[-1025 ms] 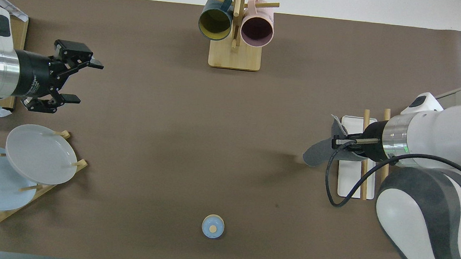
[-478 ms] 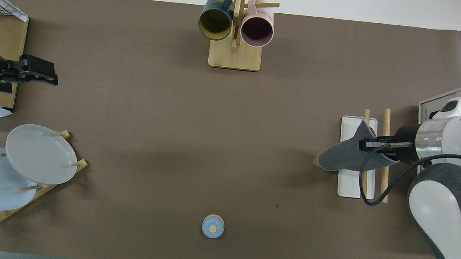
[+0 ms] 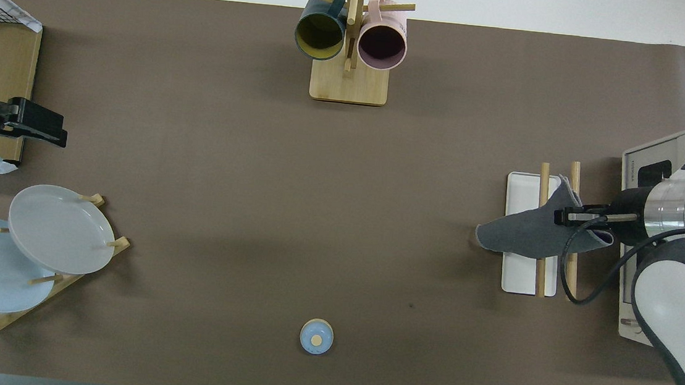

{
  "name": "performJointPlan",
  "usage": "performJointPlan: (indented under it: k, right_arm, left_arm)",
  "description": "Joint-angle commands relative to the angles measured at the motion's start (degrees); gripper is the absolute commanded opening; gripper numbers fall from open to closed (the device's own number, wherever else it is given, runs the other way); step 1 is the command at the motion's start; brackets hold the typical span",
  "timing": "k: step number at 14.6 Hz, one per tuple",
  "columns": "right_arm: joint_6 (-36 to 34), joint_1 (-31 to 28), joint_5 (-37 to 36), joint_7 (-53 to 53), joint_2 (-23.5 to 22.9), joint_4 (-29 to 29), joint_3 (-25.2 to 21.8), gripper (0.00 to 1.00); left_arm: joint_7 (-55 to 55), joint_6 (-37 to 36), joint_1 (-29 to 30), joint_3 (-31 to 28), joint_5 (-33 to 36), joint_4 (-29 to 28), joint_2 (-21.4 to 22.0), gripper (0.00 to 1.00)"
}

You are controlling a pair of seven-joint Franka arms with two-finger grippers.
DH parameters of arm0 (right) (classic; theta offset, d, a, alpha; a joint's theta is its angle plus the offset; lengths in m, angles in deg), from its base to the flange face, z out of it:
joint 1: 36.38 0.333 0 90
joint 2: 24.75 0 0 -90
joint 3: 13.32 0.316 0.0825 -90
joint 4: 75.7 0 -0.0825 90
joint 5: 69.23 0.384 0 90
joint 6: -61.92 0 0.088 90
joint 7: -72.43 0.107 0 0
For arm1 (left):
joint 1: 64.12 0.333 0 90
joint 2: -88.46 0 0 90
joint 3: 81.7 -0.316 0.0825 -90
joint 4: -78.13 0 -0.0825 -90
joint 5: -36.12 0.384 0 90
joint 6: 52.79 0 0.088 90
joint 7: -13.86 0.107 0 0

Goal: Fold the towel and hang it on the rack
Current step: 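Drape the towel over the wooden rods with the right gripper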

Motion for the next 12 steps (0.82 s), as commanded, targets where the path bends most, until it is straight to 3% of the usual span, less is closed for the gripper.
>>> performJointPlan:
  k: [1, 5, 12]
  right_arm:
    - [2.3, 0.7, -7.0, -0.9, 1.5, 1.5, 0.4, 0.00]
    - [3.1, -1.7, -9.8, -7.1, 1.3, 1.5, 0.4, 0.00]
    - [5.4, -4.4, -14.2, -16.8, 1.0, 1.4, 0.4, 0.00]
  left_arm:
    - [1.2, 3.1, -0.6, -0.7, 0.2, -4.6, 1.5, 1.00]
    - [0.6, 1.5, -0.7, -0.8, -2.3, -1.8, 0.4, 1.00]
    - [0.9, 1.8, -0.8, -0.7, -1.7, -2.9, 1.3, 1.00]
